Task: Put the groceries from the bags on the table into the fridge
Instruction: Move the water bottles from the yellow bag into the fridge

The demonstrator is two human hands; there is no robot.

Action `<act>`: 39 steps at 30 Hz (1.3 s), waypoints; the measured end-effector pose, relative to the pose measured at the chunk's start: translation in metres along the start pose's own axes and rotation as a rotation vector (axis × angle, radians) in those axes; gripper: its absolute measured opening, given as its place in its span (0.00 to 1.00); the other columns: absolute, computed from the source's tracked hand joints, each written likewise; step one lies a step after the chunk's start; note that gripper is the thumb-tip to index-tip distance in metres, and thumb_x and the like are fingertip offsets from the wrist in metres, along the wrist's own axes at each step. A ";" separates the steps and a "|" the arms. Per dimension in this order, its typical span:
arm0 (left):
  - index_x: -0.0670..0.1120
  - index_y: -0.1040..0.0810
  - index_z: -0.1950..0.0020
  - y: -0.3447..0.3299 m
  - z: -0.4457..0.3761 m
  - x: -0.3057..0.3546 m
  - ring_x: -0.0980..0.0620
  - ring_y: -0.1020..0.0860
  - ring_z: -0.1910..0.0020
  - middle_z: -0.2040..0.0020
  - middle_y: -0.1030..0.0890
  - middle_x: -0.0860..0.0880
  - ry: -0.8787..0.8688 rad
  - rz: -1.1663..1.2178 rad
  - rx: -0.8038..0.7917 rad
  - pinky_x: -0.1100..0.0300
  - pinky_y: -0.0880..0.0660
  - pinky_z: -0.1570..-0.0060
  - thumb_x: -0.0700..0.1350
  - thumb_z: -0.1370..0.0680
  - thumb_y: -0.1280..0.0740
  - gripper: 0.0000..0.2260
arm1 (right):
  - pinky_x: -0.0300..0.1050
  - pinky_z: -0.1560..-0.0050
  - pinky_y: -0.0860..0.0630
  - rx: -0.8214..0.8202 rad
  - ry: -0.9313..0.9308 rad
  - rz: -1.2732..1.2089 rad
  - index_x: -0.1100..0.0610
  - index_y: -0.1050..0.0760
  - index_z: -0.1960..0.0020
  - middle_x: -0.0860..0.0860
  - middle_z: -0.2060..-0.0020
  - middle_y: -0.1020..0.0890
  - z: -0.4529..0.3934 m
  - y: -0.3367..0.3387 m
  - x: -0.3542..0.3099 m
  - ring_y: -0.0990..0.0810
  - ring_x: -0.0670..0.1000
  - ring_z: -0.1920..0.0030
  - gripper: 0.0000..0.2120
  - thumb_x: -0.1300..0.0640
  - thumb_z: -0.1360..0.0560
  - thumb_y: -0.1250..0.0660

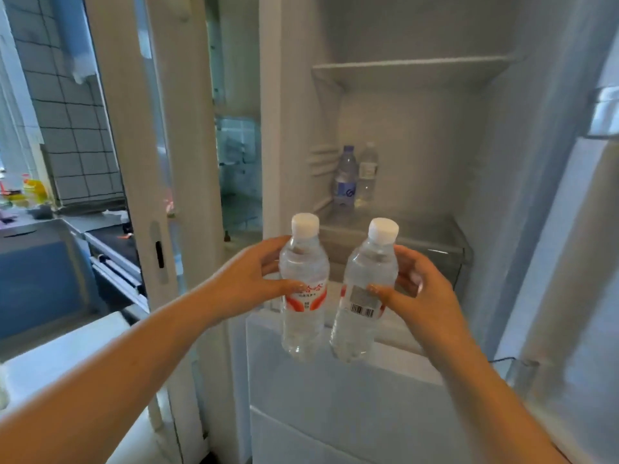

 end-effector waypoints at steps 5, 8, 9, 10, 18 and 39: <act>0.60 0.32 0.39 -0.002 -0.124 0.009 0.71 0.23 0.52 0.48 0.24 0.65 -0.135 0.060 -0.229 0.72 0.26 0.49 0.40 0.29 0.27 0.25 | 0.49 0.46 0.22 0.125 0.017 0.077 0.43 0.28 0.45 0.43 0.46 0.20 -0.092 0.017 -0.001 0.21 0.46 0.44 0.25 0.63 0.34 0.25; 0.53 0.29 0.38 -0.009 -0.190 0.020 0.69 0.21 0.54 0.49 0.22 0.61 -0.207 0.128 -0.292 0.71 0.24 0.53 0.36 0.28 0.29 0.23 | 0.43 0.48 0.23 0.201 0.044 0.123 0.44 0.28 0.46 0.43 0.48 0.20 -0.139 0.034 -0.009 0.21 0.44 0.46 0.23 0.65 0.32 0.26; 0.52 0.28 0.38 -0.012 -0.210 0.022 0.68 0.21 0.54 0.49 0.21 0.60 -0.222 0.152 -0.310 0.71 0.24 0.55 0.35 0.28 0.29 0.22 | 0.41 0.49 0.22 0.210 0.042 0.140 0.45 0.29 0.45 0.43 0.49 0.20 -0.154 0.038 -0.013 0.20 0.42 0.48 0.22 0.65 0.32 0.27; 0.52 0.28 0.39 -0.016 -0.230 0.024 0.65 0.20 0.52 0.48 0.20 0.58 -0.235 0.167 -0.327 0.69 0.23 0.55 0.35 0.28 0.29 0.21 | 0.41 0.50 0.22 0.218 0.039 0.154 0.47 0.29 0.43 0.44 0.50 0.20 -0.170 0.042 -0.016 0.20 0.41 0.49 0.22 0.66 0.31 0.28; 0.48 0.29 0.33 -0.045 -0.358 0.025 0.50 0.20 0.45 0.41 0.20 0.49 -0.202 0.227 -0.355 0.48 0.23 0.44 0.40 0.28 0.29 0.24 | 0.55 0.45 0.23 0.246 -0.012 0.193 0.52 0.32 0.36 0.54 0.46 0.19 -0.278 0.088 -0.003 0.19 0.54 0.48 0.24 0.64 0.28 0.30; 0.54 0.37 0.30 -0.086 -0.448 -0.013 0.52 0.23 0.42 0.39 0.24 0.52 -0.236 0.243 -0.332 0.57 0.23 0.46 0.36 0.26 0.31 0.29 | 0.45 0.44 0.23 0.142 0.007 0.071 0.52 0.29 0.35 0.48 0.43 0.20 -0.361 0.102 0.094 0.21 0.48 0.43 0.23 0.62 0.28 0.30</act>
Point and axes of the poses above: each hand's wrist, its own z-axis away from the middle knuckle, its own y-axis out of the back of the hand, x = y × z, the point moved 7 cm from there along -z, towards the middle knuckle
